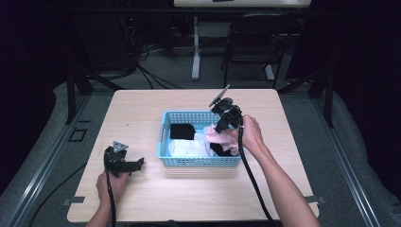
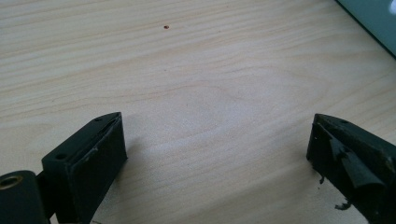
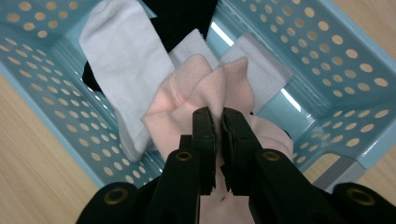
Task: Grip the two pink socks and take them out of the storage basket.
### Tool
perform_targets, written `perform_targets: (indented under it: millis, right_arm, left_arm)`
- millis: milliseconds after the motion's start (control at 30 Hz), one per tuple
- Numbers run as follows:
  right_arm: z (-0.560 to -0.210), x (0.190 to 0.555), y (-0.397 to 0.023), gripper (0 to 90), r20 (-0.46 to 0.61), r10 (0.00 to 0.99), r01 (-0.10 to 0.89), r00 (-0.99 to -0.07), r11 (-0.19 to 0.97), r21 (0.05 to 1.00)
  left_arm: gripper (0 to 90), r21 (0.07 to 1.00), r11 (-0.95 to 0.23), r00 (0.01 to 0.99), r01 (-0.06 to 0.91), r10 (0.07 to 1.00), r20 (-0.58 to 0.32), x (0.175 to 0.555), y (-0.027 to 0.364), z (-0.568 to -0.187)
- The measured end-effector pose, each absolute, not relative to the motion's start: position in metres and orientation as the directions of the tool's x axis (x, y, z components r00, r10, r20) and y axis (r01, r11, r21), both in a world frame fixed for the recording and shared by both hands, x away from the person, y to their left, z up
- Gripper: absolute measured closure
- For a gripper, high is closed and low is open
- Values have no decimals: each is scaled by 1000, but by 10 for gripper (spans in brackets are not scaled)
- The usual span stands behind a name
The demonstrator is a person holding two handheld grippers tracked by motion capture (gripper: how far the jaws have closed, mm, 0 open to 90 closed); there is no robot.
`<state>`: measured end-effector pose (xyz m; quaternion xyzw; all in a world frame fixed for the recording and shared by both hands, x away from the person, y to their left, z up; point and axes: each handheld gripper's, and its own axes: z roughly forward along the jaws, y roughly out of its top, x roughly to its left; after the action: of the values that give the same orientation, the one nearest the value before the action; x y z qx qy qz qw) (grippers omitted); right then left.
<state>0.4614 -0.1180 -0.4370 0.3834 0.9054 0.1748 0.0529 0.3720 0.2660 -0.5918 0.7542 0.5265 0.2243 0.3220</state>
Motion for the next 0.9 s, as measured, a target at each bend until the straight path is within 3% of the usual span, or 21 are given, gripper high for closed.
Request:
perform_targets:
  millis: [900]
  right_arm:
    - [-403,461,-120,846,45,707,672,-706,649,356]
  left_arm:
    - [48,722,-239,344,649,939,1,372,266,-592]
